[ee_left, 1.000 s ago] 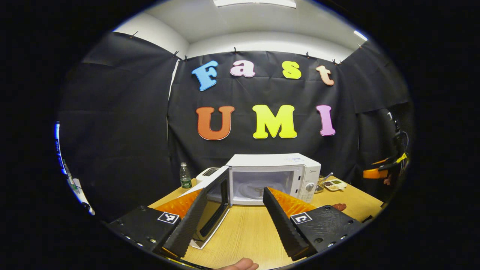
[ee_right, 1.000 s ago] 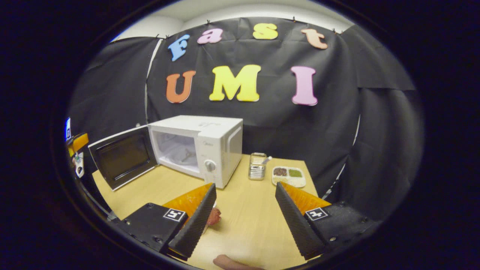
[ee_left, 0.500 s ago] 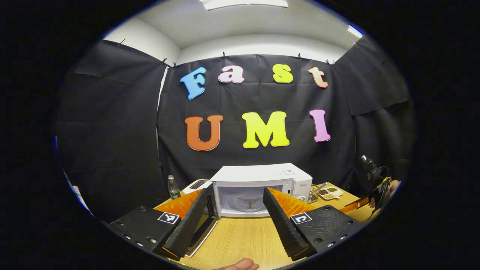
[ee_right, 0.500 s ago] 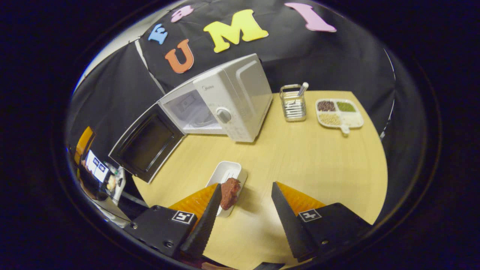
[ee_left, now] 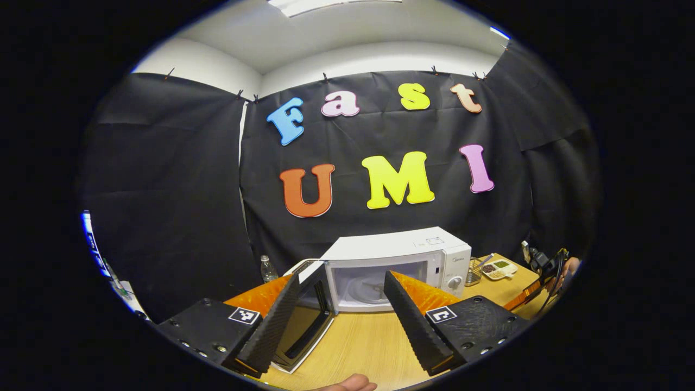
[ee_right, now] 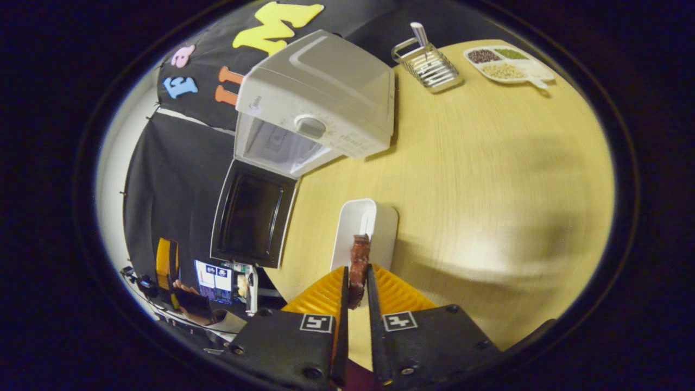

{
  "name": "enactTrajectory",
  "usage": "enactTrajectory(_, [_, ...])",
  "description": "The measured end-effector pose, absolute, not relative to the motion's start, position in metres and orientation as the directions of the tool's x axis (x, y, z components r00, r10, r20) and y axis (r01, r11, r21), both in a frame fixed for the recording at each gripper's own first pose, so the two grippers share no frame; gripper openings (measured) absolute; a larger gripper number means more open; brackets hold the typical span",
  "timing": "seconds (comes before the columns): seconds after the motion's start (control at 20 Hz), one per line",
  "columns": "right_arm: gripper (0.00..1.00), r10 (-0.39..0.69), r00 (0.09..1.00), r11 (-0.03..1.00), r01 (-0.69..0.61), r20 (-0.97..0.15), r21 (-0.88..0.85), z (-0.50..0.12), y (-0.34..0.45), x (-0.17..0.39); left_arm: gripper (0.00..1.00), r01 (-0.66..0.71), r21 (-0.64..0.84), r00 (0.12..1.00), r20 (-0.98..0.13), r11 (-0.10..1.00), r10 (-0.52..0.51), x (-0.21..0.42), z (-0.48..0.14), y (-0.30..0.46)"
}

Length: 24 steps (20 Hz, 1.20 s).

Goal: Open the microwave oven with the left hand, put the food in, and close the microwave oven.

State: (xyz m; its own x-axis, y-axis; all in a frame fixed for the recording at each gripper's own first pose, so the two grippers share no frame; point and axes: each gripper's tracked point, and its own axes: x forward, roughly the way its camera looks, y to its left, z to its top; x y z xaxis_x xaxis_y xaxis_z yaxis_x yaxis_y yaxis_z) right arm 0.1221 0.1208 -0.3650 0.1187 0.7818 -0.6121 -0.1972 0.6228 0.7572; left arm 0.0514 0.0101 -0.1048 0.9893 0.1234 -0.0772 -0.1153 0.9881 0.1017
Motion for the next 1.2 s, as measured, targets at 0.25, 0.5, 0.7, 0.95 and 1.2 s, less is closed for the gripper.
enactTrajectory(0.25, [0.12, 0.743, 0.249, 0.668, -0.325, -0.621, 0.669, -0.322, 0.115, 0.118, 0.95, -0.098, 0.06, 0.992, -0.073, 0.993, 0.103, 0.046, -0.107, 0.016])
enactTrajectory(0.5, [0.12, 0.642, 0.426, 0.763, -0.443, -0.638, 0.472, -0.288, 0.122, 0.112, 0.95, -0.059, 0.02, 0.996, -0.068, 0.998, 0.06, 0.042, -0.115, 0.023])
enactTrajectory(0.7, [0.12, 0.473, 0.629, 0.858, -0.489, -0.617, 0.16, -0.278, 0.132, 0.11, 0.95, -0.023, -0.025, 0.998, -0.067, 0.999, 0.021, 0.037, -0.12, 0.029])
enactTrajectory(0.95, [0.12, 0.4, 0.732, 0.863, -0.504, -0.552, -0.043, -0.284, 0.184, 0.105, 0.94, 0.006, -0.065, 0.996, -0.088, 0.998, -0.012, 0.035, -0.131, 0.036])
enactTrajectory(1.2, [0.12, 0.396, 0.778, 0.875, -0.481, -0.488, -0.056, -0.296, 0.251, 0.116, 0.93, 0.01, -0.104, 0.991, -0.135, 0.995, -0.024, 0.03, -0.144, 0.045])
